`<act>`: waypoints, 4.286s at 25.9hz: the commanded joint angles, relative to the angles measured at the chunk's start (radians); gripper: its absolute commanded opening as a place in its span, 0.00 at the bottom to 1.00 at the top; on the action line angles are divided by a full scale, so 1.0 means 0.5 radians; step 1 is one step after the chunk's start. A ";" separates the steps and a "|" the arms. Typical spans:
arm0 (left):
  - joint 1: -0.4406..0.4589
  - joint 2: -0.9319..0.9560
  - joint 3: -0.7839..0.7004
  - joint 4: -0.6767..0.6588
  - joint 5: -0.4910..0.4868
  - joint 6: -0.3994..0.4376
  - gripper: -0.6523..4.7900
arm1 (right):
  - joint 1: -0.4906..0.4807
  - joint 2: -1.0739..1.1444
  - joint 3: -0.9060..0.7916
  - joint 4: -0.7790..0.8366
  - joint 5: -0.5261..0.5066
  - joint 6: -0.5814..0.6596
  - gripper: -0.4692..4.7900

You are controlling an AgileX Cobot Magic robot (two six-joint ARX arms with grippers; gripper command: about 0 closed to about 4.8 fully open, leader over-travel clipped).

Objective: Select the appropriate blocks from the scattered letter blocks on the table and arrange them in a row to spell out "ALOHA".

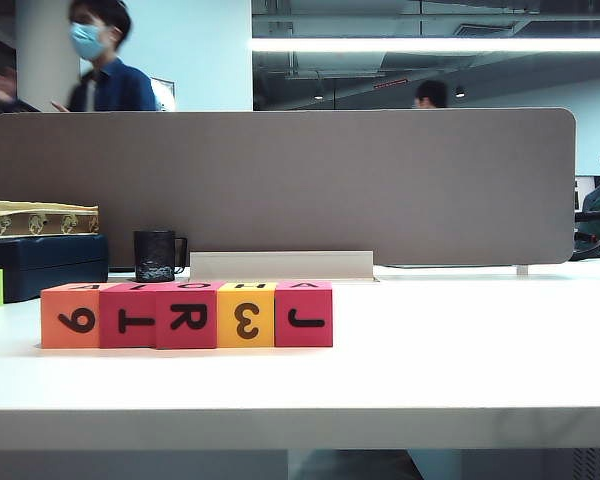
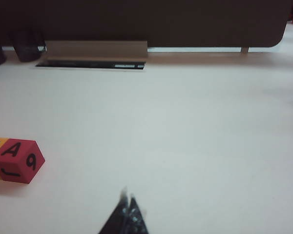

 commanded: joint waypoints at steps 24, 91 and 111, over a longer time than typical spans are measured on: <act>0.346 -0.494 -0.993 0.921 -0.037 -0.328 0.11 | 0.001 -0.029 0.011 0.030 -0.005 0.002 0.09; 0.297 -0.494 -0.993 0.819 -0.262 -0.131 0.11 | -0.198 -0.095 -0.714 0.794 -0.019 -0.141 0.09; 0.297 -0.494 -0.993 0.819 -0.262 -0.131 0.11 | -0.749 -0.095 -0.791 0.648 -0.241 -0.163 0.09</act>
